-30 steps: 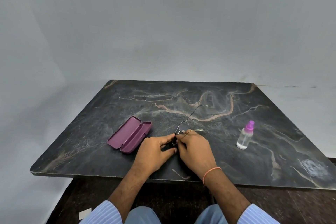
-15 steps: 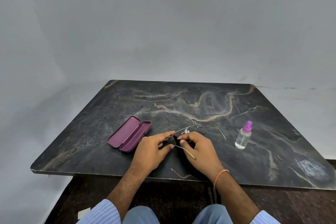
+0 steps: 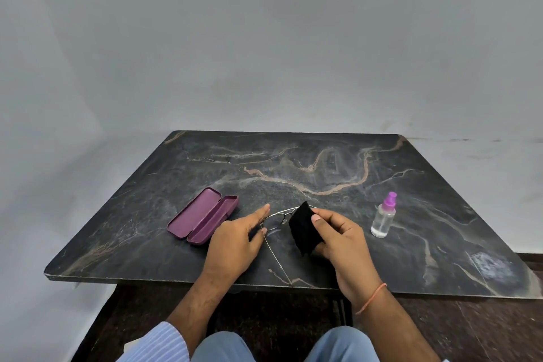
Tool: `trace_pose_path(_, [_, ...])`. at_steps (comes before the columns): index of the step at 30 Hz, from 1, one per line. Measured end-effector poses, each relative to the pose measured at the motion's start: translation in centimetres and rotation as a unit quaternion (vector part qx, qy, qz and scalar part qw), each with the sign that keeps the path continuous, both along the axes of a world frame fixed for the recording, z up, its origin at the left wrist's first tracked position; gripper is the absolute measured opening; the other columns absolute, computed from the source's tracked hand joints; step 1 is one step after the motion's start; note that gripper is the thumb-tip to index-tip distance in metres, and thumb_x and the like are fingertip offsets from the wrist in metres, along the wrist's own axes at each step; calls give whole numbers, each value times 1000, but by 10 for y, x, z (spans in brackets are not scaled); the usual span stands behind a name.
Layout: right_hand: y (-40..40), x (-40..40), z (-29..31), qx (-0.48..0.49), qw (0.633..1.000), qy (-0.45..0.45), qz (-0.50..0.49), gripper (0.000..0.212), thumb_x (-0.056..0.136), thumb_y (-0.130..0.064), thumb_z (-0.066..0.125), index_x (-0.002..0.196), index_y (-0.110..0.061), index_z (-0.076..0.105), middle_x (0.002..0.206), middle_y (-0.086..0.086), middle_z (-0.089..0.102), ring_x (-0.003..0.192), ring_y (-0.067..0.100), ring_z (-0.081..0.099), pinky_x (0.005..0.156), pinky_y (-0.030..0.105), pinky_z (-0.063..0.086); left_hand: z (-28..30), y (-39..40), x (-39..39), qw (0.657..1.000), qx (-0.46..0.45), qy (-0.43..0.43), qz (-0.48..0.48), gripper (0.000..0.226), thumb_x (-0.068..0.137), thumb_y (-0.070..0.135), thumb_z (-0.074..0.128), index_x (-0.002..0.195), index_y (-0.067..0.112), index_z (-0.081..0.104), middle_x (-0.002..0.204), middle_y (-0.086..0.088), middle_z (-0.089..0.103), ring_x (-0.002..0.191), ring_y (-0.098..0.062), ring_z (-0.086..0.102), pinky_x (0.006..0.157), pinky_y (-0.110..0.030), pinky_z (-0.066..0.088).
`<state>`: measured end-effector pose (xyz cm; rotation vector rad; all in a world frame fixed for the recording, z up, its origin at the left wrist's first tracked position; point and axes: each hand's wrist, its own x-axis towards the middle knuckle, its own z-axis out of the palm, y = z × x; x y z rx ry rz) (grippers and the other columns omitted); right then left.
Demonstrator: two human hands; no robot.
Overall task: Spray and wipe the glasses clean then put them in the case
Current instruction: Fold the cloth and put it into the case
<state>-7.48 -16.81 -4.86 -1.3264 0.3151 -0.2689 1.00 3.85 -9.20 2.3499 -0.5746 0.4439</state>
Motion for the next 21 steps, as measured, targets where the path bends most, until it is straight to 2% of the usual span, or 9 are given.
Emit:
trace_pose_path(2, [1, -3, 5, 53, 999, 6, 9, 17, 103, -12, 66, 113, -13, 80, 111, 15, 82, 111, 37, 76, 98, 60, 58, 3, 0, -2, 1000, 1, 20, -3, 65, 97, 24, 79, 153, 49, 55, 113, 14, 85, 63, -5, 72, 71, -25, 64])
trace_pose_path(5, [2, -11, 13, 88, 996, 10, 31, 18, 103, -11, 66, 114, -13, 80, 113, 14, 82, 108, 30, 78, 95, 48, 60, 8, 2, -4, 998, -42, 54, -7, 71, 97, 9, 71, 150, 53, 54, 70, 11, 73, 50, -11, 55, 55, -15, 50])
trace_pose_path(6, [2, -13, 14, 91, 995, 8, 36, 19, 102, -11, 66, 114, -13, 80, 114, 14, 82, 109, 30, 77, 94, 47, 60, 11, 3, -6, 995, -77, 59, -7, 74, 97, 3, 68, 148, 55, 57, 67, 8, 70, 48, -12, 49, 52, -17, 48])
trace_pose_path(8, [2, -18, 18, 96, 994, 1, 44, 19, 102, -10, 66, 113, -12, 81, 114, 14, 81, 109, 29, 77, 92, 43, 62, 18, 4, -14, 988, -149, 49, -10, 74, 98, -3, 63, 145, 53, 61, 93, -5, 81, 59, -12, 61, 62, -30, 60])
trace_pose_path(9, [3, -20, 21, 95, 994, -2, 51, 19, 102, -9, 66, 113, -12, 81, 114, 15, 81, 107, 29, 77, 90, 41, 63, 24, 4, -22, 985, -167, 29, -16, 69, 99, -4, 62, 145, 47, 64, 111, -1, 83, 79, -8, 73, 78, -34, 65])
trace_pose_path(11, [3, -23, 27, 89, 994, -4, 71, 19, 101, -9, 66, 111, -12, 83, 113, 17, 81, 103, 27, 77, 89, 40, 62, 37, 1, -44, 986, -156, -41, -40, 56, 100, -5, 66, 142, 32, 70, 138, 15, 74, 127, -2, 69, 111, -32, 57])
trace_pose_path(12, [4, -24, 31, 83, 993, -2, 81, 19, 100, -8, 67, 111, -13, 83, 113, 18, 81, 101, 27, 77, 91, 41, 61, 43, 1, -54, 986, -140, -70, -61, 53, 99, -4, 69, 141, 28, 70, 145, 19, 69, 138, -3, 63, 118, -30, 50])
trace_pose_path(16, [12, -25, 41, 83, 989, 8, 122, 22, 96, -10, 74, 115, -16, 80, 120, 24, 77, 102, 28, 74, 95, 50, 56, 56, 7, -78, 985, -69, -84, -132, 56, 97, 10, 80, 146, 33, 67, 156, 21, 57, 147, -7, 55, 123, -22, 41])
trace_pose_path(21, [33, -28, 53, 81, 978, -14, 190, 36, 89, -13, 78, 125, -13, 73, 112, 24, 75, 89, 22, 73, 68, 33, 58, 66, 17, -93, 986, -117, -59, -104, 60, 90, 17, 86, 148, 25, 68, 142, 22, 71, 133, 0, 67, 113, -25, 54])
